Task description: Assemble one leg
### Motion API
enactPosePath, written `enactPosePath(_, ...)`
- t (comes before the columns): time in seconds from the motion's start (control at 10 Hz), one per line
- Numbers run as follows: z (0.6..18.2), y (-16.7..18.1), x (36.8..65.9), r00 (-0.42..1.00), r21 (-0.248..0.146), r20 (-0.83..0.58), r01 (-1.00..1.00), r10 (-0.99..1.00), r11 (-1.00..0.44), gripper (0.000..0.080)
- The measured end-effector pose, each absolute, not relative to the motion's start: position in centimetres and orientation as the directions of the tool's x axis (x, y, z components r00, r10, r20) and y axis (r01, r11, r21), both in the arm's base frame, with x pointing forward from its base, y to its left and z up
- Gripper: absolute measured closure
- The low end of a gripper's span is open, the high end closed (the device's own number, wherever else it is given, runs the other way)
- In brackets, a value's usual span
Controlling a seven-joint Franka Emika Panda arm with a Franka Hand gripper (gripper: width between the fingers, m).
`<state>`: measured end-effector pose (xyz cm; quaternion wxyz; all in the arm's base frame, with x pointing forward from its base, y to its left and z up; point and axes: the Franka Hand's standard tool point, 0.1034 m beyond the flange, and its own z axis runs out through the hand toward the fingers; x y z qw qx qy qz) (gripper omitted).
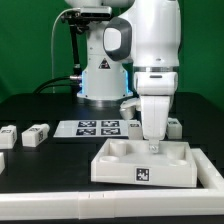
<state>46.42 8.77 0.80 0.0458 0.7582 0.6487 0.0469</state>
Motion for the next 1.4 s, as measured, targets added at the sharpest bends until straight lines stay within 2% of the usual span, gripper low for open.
enactPosePath(0.3,0.76,8.77,46.39,0.154,0.129,0.012,0.980,0.988,-0.154,0.0739)
enactPosePath(0.4,0.74,8.77,46.38,0.154,0.129,0.011,0.980,0.988,-0.154,0.0560)
enactPosePath(0.5,0.74,8.77,46.38,0.154,0.129,0.011,0.980,0.988,-0.154,0.0560)
enactPosePath(0.7,0.73,8.77,46.37,0.154,0.129,0.011,0.980,0.988,-0.154,0.0194)
enactPosePath(1.0,0.72,8.76,46.37,0.154,0.129,0.011,0.980,0.988,-0.154,0.0154)
enactPosePath(1.4,0.78,8.74,46.32,0.157,0.130,0.013,0.979,0.987,-0.158,0.0151)
